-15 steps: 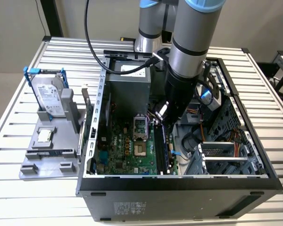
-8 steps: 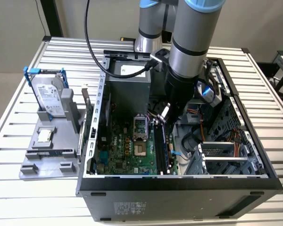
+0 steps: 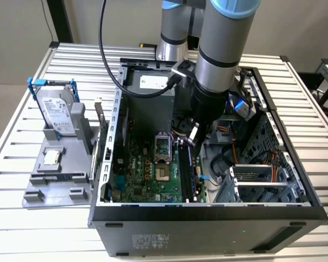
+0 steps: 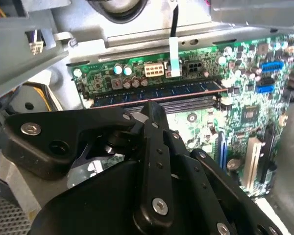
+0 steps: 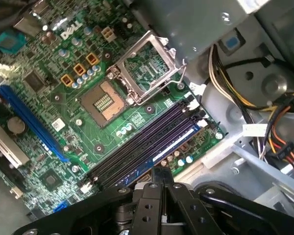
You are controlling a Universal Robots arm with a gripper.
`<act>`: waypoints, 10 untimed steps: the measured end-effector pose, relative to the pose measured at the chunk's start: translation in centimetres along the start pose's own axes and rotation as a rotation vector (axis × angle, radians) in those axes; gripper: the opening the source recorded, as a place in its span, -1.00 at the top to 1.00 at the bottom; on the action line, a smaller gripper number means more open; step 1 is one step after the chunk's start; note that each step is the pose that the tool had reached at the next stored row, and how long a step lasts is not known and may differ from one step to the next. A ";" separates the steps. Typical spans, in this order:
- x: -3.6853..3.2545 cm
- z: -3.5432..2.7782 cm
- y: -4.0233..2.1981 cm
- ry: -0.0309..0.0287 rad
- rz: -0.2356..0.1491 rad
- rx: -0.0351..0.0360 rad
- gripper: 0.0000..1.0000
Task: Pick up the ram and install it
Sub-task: 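Press down the ram until it locks into place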
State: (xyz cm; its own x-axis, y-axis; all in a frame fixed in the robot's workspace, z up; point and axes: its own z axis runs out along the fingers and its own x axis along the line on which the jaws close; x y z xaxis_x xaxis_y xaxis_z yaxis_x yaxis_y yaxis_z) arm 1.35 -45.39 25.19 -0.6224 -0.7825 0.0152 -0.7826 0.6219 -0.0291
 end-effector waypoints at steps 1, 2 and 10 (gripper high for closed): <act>0.02 0.10 0.03 -0.0003 -0.012 0.0002 1.00; 0.03 0.21 0.05 -0.0006 -0.025 0.0004 1.00; 0.08 0.93 0.14 -0.0045 -0.156 0.0024 1.00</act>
State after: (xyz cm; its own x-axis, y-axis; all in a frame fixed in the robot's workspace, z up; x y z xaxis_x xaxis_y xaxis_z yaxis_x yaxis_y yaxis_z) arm 1.20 -45.39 24.25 -0.4935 -0.8696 0.0152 -0.8696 0.4929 -0.0291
